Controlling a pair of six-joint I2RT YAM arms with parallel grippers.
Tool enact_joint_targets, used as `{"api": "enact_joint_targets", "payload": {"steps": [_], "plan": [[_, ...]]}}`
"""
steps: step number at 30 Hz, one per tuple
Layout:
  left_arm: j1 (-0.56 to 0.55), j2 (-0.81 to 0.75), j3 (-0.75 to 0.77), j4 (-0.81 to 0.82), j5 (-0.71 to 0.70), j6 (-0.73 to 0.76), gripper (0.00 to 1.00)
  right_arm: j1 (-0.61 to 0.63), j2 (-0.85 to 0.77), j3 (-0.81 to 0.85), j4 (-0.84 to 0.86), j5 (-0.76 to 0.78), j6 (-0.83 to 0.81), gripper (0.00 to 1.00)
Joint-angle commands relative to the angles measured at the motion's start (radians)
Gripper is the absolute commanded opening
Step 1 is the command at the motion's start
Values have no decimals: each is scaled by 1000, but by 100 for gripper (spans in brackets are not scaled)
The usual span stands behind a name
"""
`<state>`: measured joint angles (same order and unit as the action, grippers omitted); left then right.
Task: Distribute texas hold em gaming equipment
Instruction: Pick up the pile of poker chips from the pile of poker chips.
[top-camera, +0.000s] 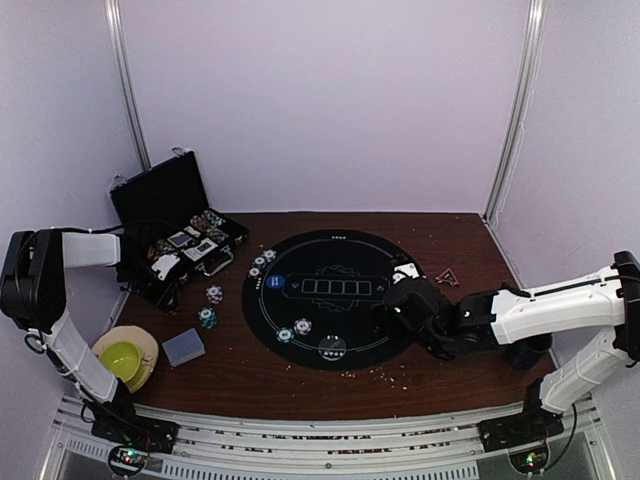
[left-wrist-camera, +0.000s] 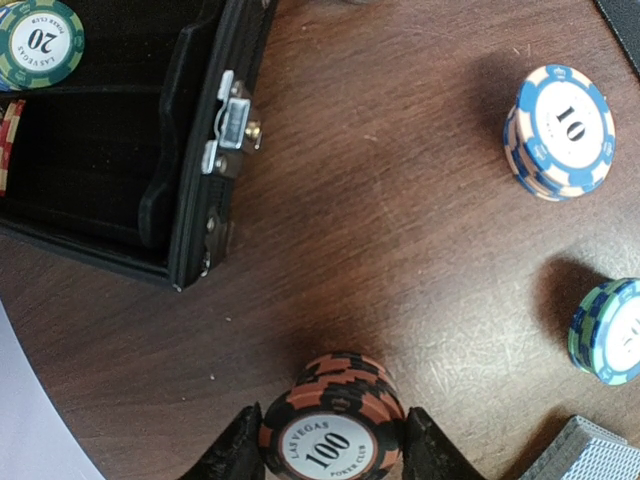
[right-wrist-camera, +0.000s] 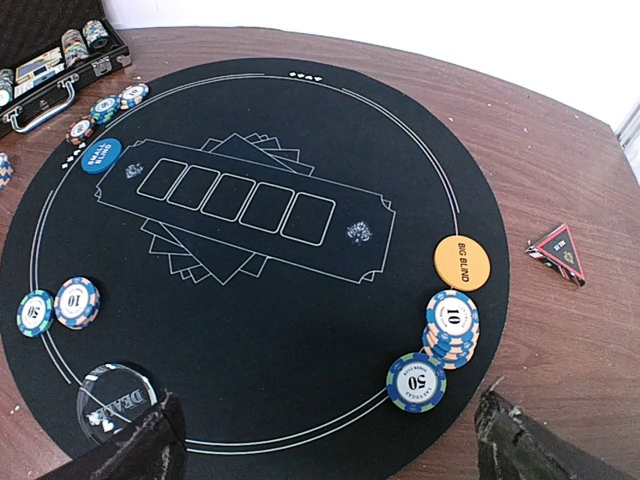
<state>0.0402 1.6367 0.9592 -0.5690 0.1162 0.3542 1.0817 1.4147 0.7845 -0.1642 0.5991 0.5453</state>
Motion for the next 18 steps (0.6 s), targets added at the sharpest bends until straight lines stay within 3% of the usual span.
{"api": "enact_joint_targets", "payload": {"steps": [1,10,13,18], "plan": [[9,-5,-4,26,-1,8,49,3,11,3,-5,13,-9,100],[10,-19,-6,20,-2,12,44,4,19,6,-5,11,-11,100],[9,-24,-4,17,-2,12,32,5,21,7,-5,10,-11,100],[9,-41,2,7,-4,17,20,4,23,8,-6,8,-11,100]]}}
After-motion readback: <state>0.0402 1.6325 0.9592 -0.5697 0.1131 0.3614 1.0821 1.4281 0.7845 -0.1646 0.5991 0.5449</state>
